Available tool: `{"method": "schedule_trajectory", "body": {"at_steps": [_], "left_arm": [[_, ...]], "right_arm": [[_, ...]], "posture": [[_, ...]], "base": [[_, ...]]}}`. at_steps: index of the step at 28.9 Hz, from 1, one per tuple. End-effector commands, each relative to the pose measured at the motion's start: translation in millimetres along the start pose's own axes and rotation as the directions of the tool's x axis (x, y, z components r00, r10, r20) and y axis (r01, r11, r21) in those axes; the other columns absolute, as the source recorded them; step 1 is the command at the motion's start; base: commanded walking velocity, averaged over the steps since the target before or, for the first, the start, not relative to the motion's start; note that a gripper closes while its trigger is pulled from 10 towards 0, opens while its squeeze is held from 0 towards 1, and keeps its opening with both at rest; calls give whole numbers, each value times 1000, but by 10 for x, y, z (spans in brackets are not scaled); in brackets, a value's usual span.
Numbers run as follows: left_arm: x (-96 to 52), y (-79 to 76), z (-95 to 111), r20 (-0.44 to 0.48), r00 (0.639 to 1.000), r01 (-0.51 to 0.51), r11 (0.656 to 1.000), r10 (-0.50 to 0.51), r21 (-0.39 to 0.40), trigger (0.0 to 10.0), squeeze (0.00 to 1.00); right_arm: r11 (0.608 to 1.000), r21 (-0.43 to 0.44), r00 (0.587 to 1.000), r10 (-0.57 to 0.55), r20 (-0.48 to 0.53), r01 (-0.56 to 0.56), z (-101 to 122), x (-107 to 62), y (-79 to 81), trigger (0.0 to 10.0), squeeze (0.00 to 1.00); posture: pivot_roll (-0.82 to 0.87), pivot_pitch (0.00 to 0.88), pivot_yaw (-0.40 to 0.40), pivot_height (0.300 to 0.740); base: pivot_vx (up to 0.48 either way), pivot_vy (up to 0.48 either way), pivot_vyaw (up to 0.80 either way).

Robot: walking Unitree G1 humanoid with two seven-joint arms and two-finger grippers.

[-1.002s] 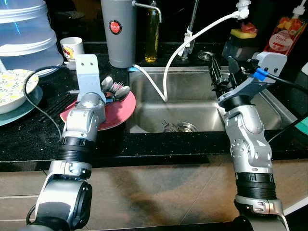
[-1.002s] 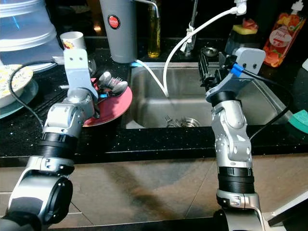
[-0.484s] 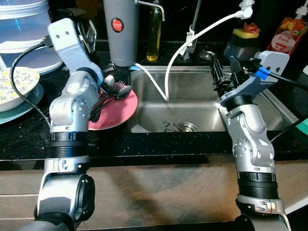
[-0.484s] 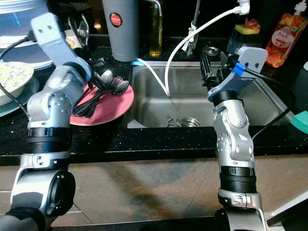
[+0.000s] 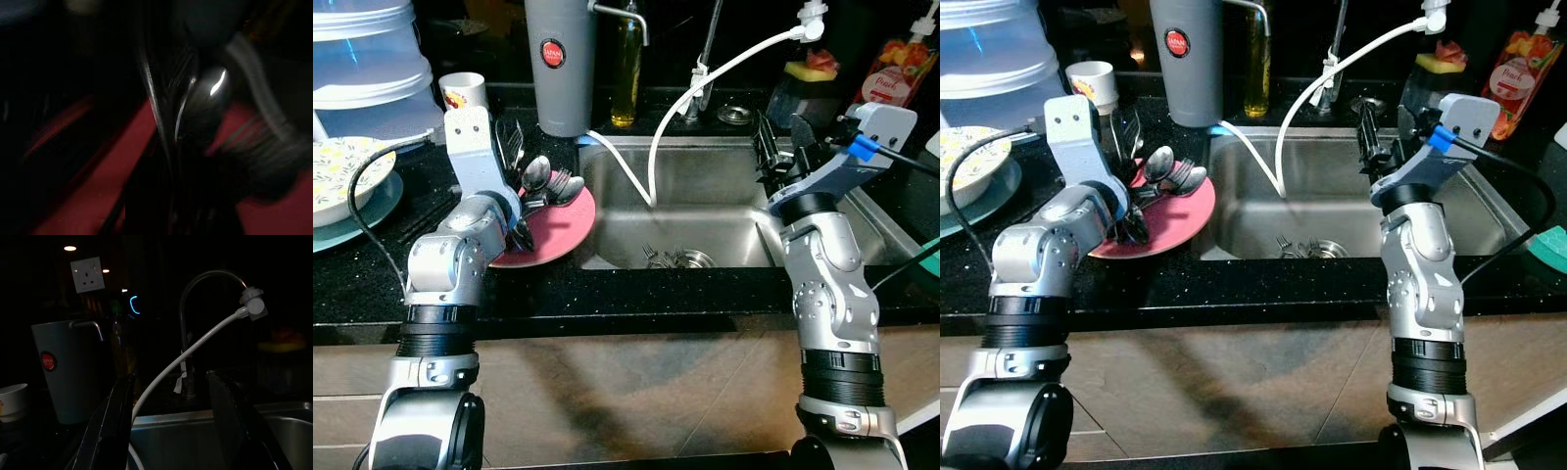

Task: Kitchen organization

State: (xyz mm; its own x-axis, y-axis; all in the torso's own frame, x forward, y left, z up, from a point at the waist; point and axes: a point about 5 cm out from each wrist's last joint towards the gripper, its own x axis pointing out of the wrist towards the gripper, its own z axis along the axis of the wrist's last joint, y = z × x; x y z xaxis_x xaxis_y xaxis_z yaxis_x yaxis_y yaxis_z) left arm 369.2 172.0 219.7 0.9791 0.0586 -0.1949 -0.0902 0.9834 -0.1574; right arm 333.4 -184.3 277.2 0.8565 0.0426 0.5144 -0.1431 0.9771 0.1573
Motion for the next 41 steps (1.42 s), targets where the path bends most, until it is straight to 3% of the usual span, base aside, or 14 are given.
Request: {"method": "schedule_trajectory", "body": {"at_steps": [1, 9, 11, 21, 23, 24, 25, 27, 28, 31, 32, 34, 35, 41], "left_arm": [[27, 64, -137, -50, 998, -28, 1000, 28, 14, 10000, 1000], [14, 18, 105, 72, 997, -21, 998, 17, 60, 10000, 1000], [9, -11, 133, 78, 997, -6, 998, 1, 57, 10000, 0], [128, -105, 19, -68, 996, 61, 998, -62, -18, 10000, 0], [176, -109, -2, -89, 995, 46, 999, -47, -10, 2431, 0], [176, -109, -2, -89, 995, 46, 999, -47, -10, 2431, 0], [202, -106, -40, -111, 993, 39, 999, -37, 20, 5059, 0], [202, -103, -53, -118, 992, 39, 999, -35, 34, 5059, 0], [195, -91, -92, -132, 991, 34, 998, -28, 45, 7098, 0], [191, -55, -168, -159, 987, 21, 999, -14, 47, 5647, 0], [188, -44, -191, -164, 986, 19, 999, -12, 42, 3216, 0], [178, -46, -229, -173, 985, 28, 999, -22, 31, 1922, 0], [179, -47, -245, -177, 984, 28, 999, -23, 29, 118, 0], [196, -94, -174, -128, 991, 29, 1000, -30, -12, 0, 0]], "right_arm": [[1000, -3, 1000, -1, -7, 1, -5, -19, -2, 10000, 0], [1000, 8, 1000, 2, -12, -2, -29, -5, 13, 10000, 0], [1000, 12, 1000, -5, -6, 5, -29, -6, 7, 10000, 0], [1000, 11, 1000, -7, -23, 8, -66, -34, -10, 10000, 0], [1000, 12, 1000, -6, -23, 6, -71, -14, -4, 10000, 0], [1000, 12, 1000, -6, -23, 6, -71, -14, -4, 10000, 0], [1000, 12, 1000, 10, -9, -10, -45, 21, 32, 10000, 0], [1000, 11, 1000, 17, -3, -17, -32, 31, 43, 10000, 0], [1000, 9, 1000, 14, 0, -14, -25, 29, 32, 10000, 0], [1000, 11, 1000, -7, -4, 7, -34, 13, -6, 10000, 0], [1000, 11, 1000, -4, -9, 4, -47, 5, -3, 10000, 0], [1000, 8, 1000, 4, -13, -4, -58, -6, 5, 10000, 0], [1000, 8, 1000, 6, -13, -6, -58, -8, 6, 10000, 0], [1000, 8, 1000, -12, -8, 12, -48, -12, -24, 10000, 0]], "posture": [[73, 16, -25, 740], [69, 0, -22, 740], [70, 0, -14, 740], [71, 0, -33, 740], [69, 0, -36, 740], [69, 0, -36, 740], [59, 0, -24, 740], [59, 0, -24, 740], [62, 0, -20, 740], [71, 0, -31, 740], [65, 0, -26, 740], [65, 0, -21, 740], [65, 0, -21, 740], [54, 0, -19, 740]], "base": [[0, 0, 0], [0, 0, 0], [0, 0, 0], [0, 0, 0], [0, 0, 0], [0, 0, 0], [0, 0, 0], [0, 0, 0], [0, 0, 0], [0, 0, 0], [0, 0, 0], [0, 0, 0], [0, 0, 0], [0, 0, 0]]}}
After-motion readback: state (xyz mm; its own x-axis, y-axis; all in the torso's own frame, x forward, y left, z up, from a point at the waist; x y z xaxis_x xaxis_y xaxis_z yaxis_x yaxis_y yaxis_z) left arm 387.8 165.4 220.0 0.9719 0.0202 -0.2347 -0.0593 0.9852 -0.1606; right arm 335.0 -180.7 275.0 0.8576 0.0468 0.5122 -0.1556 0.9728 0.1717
